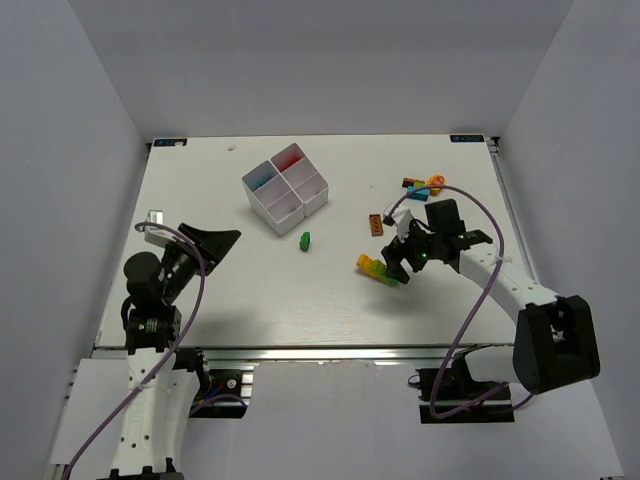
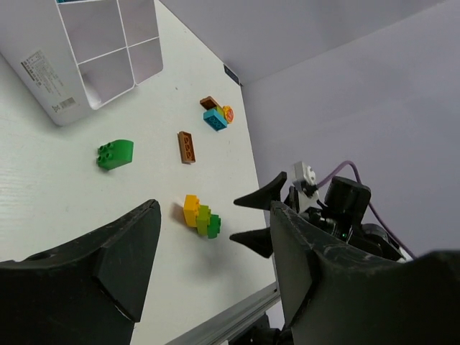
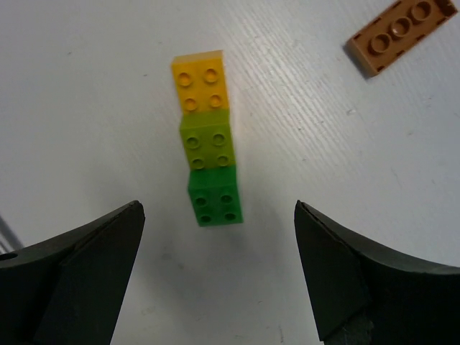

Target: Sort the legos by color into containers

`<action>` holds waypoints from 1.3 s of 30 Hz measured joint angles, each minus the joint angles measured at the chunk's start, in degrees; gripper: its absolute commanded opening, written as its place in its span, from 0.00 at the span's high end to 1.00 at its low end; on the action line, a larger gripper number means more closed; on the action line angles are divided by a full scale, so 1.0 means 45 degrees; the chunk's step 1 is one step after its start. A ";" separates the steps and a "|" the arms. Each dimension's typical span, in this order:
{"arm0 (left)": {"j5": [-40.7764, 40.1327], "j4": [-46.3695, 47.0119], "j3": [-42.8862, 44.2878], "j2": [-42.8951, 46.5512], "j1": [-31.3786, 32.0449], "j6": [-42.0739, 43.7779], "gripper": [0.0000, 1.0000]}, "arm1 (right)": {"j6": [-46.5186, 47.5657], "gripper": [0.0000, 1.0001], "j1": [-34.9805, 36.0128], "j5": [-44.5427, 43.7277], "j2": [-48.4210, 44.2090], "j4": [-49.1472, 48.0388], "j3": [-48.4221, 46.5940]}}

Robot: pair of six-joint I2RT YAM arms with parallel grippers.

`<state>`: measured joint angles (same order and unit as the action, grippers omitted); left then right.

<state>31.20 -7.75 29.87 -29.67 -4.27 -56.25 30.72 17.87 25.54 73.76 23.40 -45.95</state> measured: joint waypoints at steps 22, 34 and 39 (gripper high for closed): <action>-0.0408 -0.0432 -0.0495 0.0015 0.0000 -0.0121 0.25 | 0.0170 0.11 0.0641 0.0918 0.2055 -0.0593 -0.1185; -0.0500 -0.0214 -0.0491 -0.0408 0.0000 -0.0121 0.25 | 0.0947 0.11 0.0704 0.1292 0.2909 -0.0792 -0.1248; -0.0510 -0.0170 -0.0491 -0.0432 0.0000 -0.0126 0.25 | 0.0937 0.13 0.1015 0.1239 0.3415 -0.0899 -0.1345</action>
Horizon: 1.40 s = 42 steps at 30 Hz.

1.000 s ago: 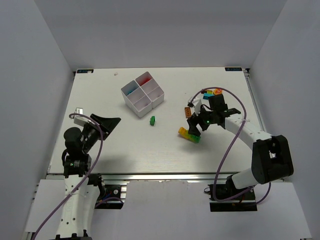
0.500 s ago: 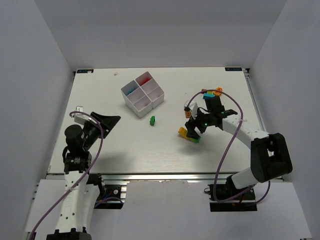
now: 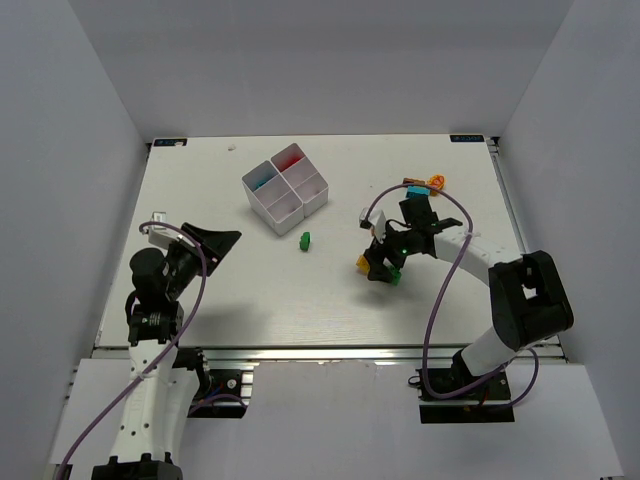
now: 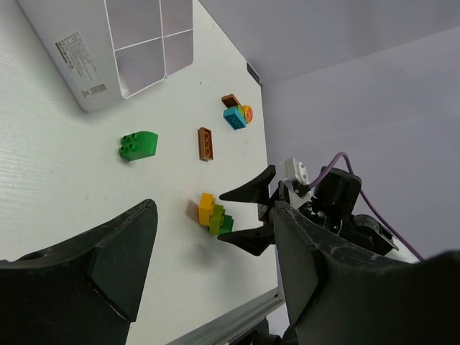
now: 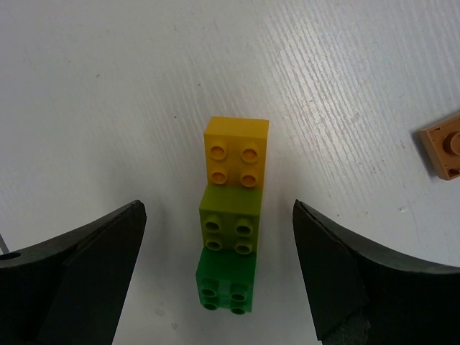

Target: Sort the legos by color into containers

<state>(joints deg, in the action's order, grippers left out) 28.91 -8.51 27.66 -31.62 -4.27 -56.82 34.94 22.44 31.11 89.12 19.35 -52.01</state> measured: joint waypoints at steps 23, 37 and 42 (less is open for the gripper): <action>0.0000 0.0685 0.0000 -0.1141 0.0000 0.0010 0.25 | 0.0015 0.13 0.0165 -0.1059 0.0151 -0.0282 -0.0015; -0.0010 0.0627 0.0000 -0.1098 0.0000 0.0112 0.25 | 0.0034 0.13 0.0160 -0.0816 -0.0461 -0.0243 -0.0010; -0.0379 -0.0631 0.0675 -0.1865 0.0000 0.0583 0.30 | 0.0000 0.13 0.0165 -0.0782 -0.0515 -0.0175 -0.0010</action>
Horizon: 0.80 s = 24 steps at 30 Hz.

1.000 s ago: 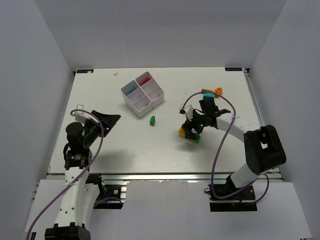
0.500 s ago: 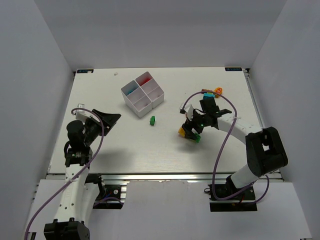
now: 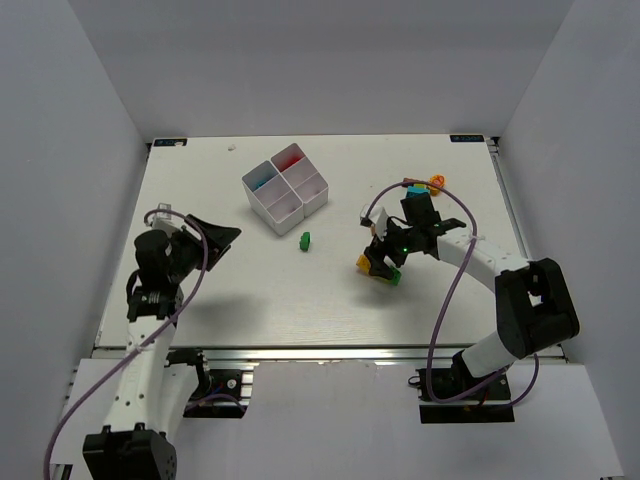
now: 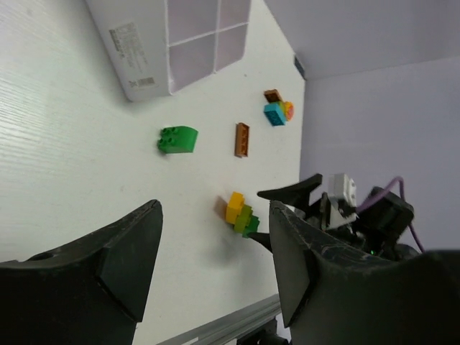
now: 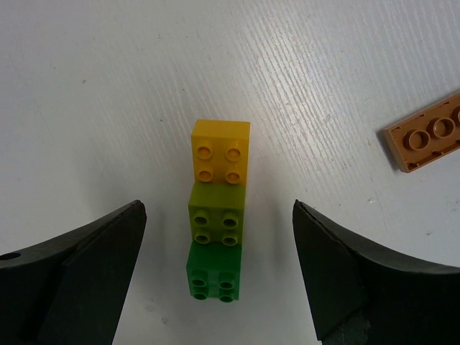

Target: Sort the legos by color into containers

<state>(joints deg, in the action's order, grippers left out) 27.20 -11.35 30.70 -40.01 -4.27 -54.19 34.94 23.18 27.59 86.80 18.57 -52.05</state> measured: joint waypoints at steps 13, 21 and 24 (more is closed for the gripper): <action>-0.3789 -0.6921 0.8325 -0.6708 0.0879 0.2905 0.53 | -0.0913 0.12 -0.0024 0.0185 -0.0155 0.0321 -0.0947; -0.5673 -0.9656 1.2162 -1.1021 0.2764 0.4469 0.76 | -0.2744 0.24 -0.0835 -0.0219 0.0005 0.0151 -0.2725; -0.6319 -1.0584 1.2628 -1.2094 0.3186 0.4862 0.76 | -0.3351 0.26 -0.1350 -0.0690 0.0146 -0.0355 -0.3288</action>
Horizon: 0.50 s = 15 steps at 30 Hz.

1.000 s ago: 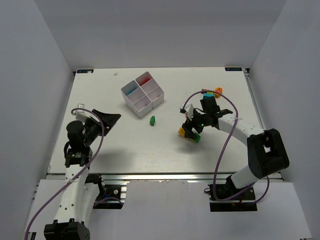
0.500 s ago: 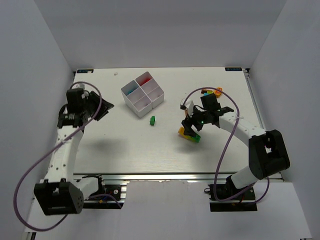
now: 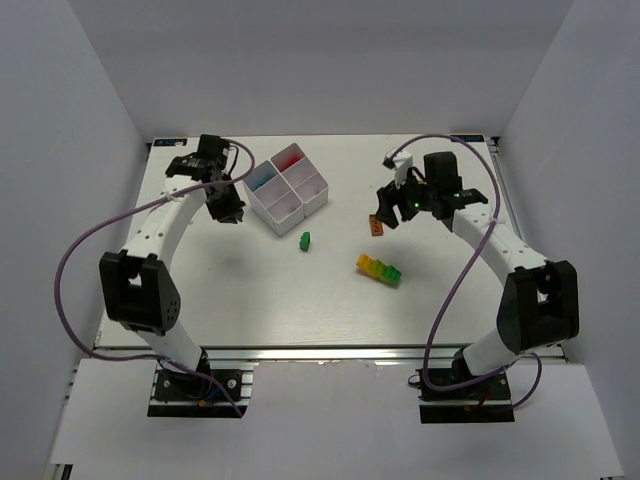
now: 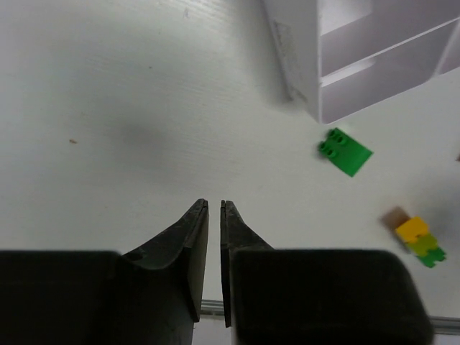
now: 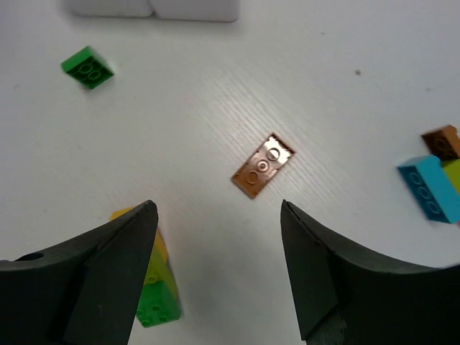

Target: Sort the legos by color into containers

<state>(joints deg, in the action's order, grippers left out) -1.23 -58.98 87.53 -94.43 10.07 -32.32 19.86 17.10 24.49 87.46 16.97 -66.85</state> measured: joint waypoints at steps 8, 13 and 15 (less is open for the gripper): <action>-0.0976 -0.1229 0.1243 -0.1190 0.0695 0.0685 0.75 | -0.1001 0.25 -0.1122 -0.0117 0.0787 -0.0607 -0.0865; -0.0986 -0.1248 0.1452 -0.1282 0.0840 0.0821 0.74 | -0.1292 0.22 -0.1525 0.0083 0.1486 -0.0675 -0.1122; -0.0986 -0.1311 0.1569 -0.1384 0.0899 0.0865 0.74 | -0.1292 0.21 -0.1613 0.0170 0.1685 -0.0563 -0.1248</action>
<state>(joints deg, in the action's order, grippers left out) -5.67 -64.88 94.59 -100.66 14.11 -28.42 14.04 9.85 25.26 95.04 14.44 -72.47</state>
